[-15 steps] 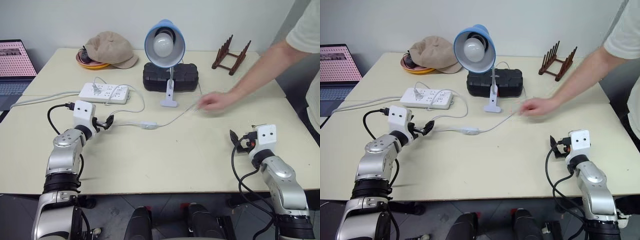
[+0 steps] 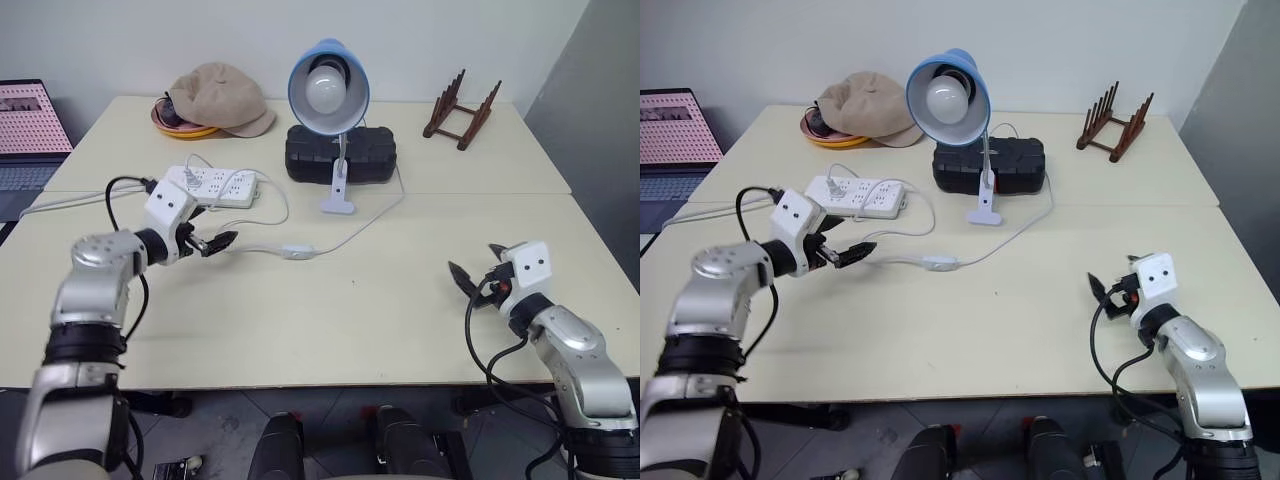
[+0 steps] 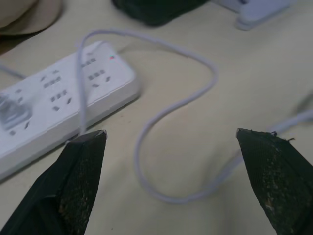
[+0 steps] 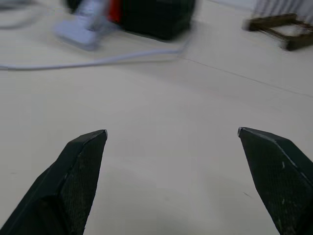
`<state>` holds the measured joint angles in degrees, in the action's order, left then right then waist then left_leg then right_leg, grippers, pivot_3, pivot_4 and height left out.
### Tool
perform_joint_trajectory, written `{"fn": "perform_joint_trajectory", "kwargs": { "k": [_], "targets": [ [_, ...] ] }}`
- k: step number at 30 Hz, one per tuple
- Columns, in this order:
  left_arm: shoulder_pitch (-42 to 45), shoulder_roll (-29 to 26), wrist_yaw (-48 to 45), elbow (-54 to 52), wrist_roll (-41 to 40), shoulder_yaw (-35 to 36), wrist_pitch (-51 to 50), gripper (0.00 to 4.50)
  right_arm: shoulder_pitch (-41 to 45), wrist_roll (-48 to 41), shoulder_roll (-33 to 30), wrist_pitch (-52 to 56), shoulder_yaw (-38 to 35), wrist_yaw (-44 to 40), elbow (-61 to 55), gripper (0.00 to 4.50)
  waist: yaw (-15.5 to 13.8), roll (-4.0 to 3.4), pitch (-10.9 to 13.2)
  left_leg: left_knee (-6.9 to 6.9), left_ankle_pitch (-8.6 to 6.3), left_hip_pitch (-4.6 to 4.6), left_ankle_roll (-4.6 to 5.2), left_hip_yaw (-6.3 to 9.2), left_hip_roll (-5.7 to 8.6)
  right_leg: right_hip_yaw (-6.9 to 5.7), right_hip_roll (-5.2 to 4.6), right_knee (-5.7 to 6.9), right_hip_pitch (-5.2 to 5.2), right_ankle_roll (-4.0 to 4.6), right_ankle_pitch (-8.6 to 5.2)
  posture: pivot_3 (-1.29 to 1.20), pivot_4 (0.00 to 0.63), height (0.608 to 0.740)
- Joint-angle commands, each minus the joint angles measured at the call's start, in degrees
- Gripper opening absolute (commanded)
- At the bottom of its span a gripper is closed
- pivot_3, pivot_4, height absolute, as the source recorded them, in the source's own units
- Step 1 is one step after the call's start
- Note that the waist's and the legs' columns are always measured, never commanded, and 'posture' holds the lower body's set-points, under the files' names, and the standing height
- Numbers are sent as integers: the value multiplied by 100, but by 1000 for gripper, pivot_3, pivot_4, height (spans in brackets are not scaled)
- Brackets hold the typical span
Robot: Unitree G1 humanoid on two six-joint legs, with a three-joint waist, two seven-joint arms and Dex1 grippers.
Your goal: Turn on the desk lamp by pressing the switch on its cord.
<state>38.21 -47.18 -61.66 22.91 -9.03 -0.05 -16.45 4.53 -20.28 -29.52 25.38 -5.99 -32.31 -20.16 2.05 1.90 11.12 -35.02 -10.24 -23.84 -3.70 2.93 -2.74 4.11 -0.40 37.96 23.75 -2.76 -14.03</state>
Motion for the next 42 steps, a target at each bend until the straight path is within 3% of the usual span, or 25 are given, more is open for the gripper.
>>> {"fn": "perform_joint_trajectory", "kwargs": {
  "k": [1, 5, 9, 14, 19, 25, 38, 42],
  "targets": [
    [460, -172, -1225, 123, 198, -641, 398, 4420, 170, -720, -229, 556, 370, -722, -649, 4500, -2, -1, -1, 0, 0, -1, 0, 0, 0, 0, 0, -2, 0, 0, 0, 0, 150, 740],
    [1012, 93, -1577, 811, 604, -1122, 1077, 4420, 270, -1006, -248, 909, 726, -920, -884, 4500, -14, -1, 0, 0, 0, -6, 0, 0, 0, 0, -1, -9, -1, 1, -2, 0, 150, 740],
    [1782, 564, -1665, 2308, 1493, -1858, 2738, 4420, 281, -750, -3, 843, 1029, -617, -935, 4500, -26, 0, 0, -2, 0, -17, 1, 1, 1, -2, 0, -9, 9, 0, -1, 0, 150, 740],
    [2449, 1070, -1558, 3643, 1848, -1998, 3485, 4420, 88, -708, 124, 891, 1053, -322, -1145, 4500, -22, 1, 0, -5, 0, -45, 1, 0, 2, -1, 0, -6, 31, -6, 2, 0, 150, 740],
    [2687, 1271, -1576, 4259, 2079, -1991, 3916, 4420, -189, -746, 127, 960, 1003, -89, -1418, 4500, -2, 0, 0, -1, -1, -52, 2, 3, 1, -2, 3, -1, 42, -32, 13, 0, 150, 740],
    [2924, 1453, -1553, 4641, 2204, -1891, 4040, 3321, -353, -792, 122, 1020, 902, 105, -1592, 4500, -15, 2, 1, -6, -1, -53, 2, 7, 1, -3, 3, 1, 39, -32, 10, 0, 150, 740],
    [2926, 1510, -1652, 4746, 2382, -1868, 4109, 481, -295, -869, 19, 1022, 710, 120, -1514, 4500, -14, 2, 0, -10, 0, -52, 2, 8, 1, -5, 3, 6, 37, -35, 12, 0, 150, 740],
    [2933, 1603, -1935, 4725, 2106, -1655, 3651, 379, -275, -922, 31, 1058, 691, 108, -1507, 4500, -14, 2, 0, -11, 0, -52, 2, 9, 1, -4, 3, 7, 36, -35, 12, 0, 150, 740]
  ]
}}
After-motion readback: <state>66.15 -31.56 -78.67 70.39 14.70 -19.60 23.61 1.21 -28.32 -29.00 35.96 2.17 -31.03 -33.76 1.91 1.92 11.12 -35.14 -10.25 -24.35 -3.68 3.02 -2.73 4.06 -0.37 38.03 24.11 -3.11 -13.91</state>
